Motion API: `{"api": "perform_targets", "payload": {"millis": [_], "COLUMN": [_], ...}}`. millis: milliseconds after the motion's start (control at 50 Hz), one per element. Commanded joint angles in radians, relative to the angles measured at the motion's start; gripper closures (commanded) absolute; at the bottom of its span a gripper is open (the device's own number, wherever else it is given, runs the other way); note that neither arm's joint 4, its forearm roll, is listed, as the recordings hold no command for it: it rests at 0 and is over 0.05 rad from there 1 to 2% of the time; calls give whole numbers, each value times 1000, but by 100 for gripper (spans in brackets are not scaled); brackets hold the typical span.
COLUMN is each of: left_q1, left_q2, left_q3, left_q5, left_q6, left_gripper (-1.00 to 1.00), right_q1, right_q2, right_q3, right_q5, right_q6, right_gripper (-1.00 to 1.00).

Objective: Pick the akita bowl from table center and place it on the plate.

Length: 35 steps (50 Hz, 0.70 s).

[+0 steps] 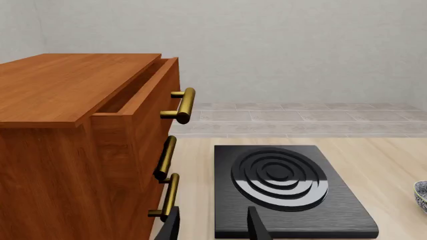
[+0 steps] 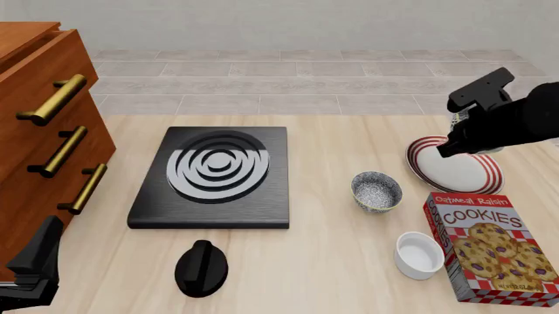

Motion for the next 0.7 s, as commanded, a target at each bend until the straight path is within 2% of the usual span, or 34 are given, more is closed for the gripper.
{"api": "perform_targets", "payload": {"millis": [20, 40, 180, 200, 420, 460, 500, 520, 580, 680, 700], "left_q1": [0, 0, 0, 0, 0, 0, 0, 0, 0, 0, 0], "left_q2": [0, 0, 0, 0, 0, 0, 0, 0, 0, 0, 0], "left_q3": [0, 0, 0, 0, 0, 0, 0, 0, 0, 0, 0], "left_q5": [0, 0, 0, 0, 0, 0, 0, 0, 0, 0, 0], "left_q6": [0, 0, 0, 0, 0, 0, 0, 0, 0, 0, 0], "left_gripper": [-100, -100, -100, -100, -100, -100, -100, -100, -100, -100, -100], "right_q1": [-7, -2, -18, -26, -27, -37, -33, -36, -51, -64, -86], "right_q2": [-10, -13, 4, 9, 28, 4, -2, -6, -6, 21, 39], "right_q3": [56, 54, 98, 94, 118, 109, 129, 133, 134, 132, 123], "right_q5": [-80, -79, -146, -153, -227, -247, -280, -302, -334, -344, -352], "right_q6": [45, 82, 110, 130, 160, 227, 224, 258, 312, 336, 354], "right_gripper": [100, 100, 100, 100, 100, 100, 100, 100, 100, 100, 100]}}
